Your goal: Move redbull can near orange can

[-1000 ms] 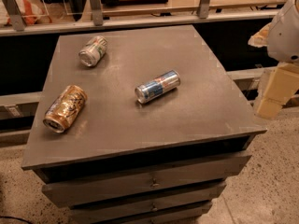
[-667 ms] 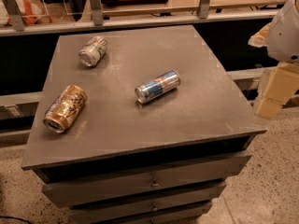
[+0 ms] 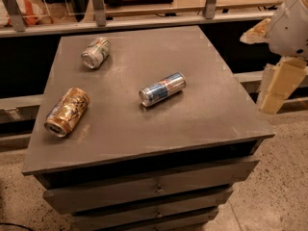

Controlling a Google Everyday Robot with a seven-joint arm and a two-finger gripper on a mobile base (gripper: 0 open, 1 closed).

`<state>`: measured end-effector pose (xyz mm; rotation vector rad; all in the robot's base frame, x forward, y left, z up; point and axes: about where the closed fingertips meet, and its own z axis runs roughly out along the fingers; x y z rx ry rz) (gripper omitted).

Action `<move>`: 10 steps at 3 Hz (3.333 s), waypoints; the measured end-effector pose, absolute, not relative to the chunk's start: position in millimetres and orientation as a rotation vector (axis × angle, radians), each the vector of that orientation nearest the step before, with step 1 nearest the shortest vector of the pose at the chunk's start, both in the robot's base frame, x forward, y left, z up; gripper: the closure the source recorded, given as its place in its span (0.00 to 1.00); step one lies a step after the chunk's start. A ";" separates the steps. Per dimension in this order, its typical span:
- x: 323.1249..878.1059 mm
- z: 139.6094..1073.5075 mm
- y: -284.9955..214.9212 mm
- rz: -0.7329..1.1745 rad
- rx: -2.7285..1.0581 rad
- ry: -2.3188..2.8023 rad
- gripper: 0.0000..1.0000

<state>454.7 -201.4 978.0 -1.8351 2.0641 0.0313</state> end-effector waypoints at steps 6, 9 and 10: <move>559.0 900.3 -103.6 0.304 -2.295 1.635 0.00; 551.0 866.7 -57.9 0.384 -2.401 1.573 0.00; 549.0 859.9 -48.0 0.400 -2.431 1.546 0.00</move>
Offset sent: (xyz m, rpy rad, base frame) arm 0.0488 0.0493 -0.0260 0.0774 0.0861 0.4328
